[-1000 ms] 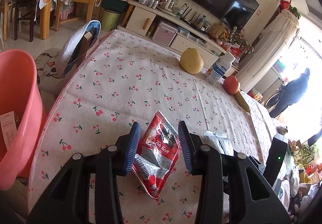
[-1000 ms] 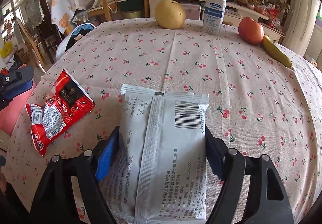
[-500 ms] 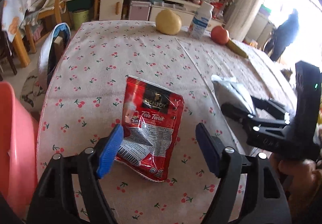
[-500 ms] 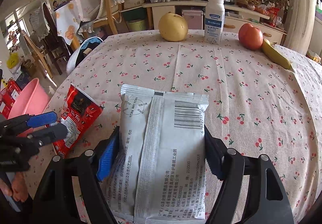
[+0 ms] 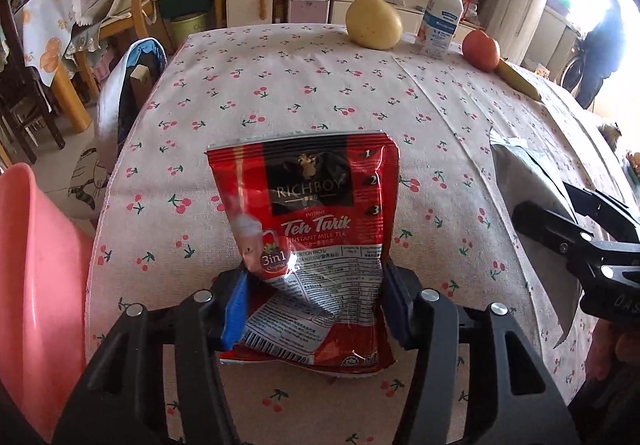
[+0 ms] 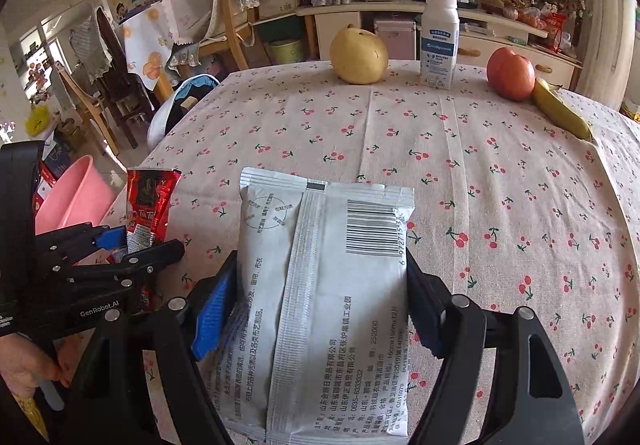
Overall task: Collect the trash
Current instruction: 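Carry the red bag and white sachet to the pink bucket and open both tools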
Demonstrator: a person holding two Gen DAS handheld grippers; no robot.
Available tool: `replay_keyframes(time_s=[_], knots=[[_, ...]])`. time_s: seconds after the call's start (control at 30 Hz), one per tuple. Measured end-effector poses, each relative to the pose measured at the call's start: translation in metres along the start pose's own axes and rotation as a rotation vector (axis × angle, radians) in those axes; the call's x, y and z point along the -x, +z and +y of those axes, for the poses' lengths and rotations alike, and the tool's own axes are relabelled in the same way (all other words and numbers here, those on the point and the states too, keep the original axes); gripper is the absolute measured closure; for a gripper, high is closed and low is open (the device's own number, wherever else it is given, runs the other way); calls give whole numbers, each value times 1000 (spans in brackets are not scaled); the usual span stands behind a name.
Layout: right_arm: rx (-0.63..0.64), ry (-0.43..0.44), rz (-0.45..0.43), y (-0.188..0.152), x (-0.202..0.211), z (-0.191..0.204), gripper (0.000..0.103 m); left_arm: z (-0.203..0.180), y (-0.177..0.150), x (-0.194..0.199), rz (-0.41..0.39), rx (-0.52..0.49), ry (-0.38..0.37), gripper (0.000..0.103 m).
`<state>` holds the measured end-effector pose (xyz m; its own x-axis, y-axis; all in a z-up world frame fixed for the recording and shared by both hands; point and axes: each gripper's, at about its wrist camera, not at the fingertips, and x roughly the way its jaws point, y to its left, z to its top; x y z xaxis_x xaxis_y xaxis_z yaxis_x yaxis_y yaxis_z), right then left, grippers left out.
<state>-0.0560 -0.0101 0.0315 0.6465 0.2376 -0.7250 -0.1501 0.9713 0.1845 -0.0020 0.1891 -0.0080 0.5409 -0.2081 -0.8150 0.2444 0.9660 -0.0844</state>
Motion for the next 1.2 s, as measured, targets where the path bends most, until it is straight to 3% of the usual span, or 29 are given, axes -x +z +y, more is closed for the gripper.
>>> replay_keyframes(time_s=[0.3,0.6,0.93,1.2], knots=[[0,23,-19,4,9,10,28,18,4,21,-52,120,-61,50],[1,89,-23,15,14,40,28,52,9,61,-163,239,-33,50],[52,238,-37,45,7,123,28,143,-3,109,-294,508,120,49],[168,359,-50,69,-2,223,28,222,-29,134,-321,728,256,49]])
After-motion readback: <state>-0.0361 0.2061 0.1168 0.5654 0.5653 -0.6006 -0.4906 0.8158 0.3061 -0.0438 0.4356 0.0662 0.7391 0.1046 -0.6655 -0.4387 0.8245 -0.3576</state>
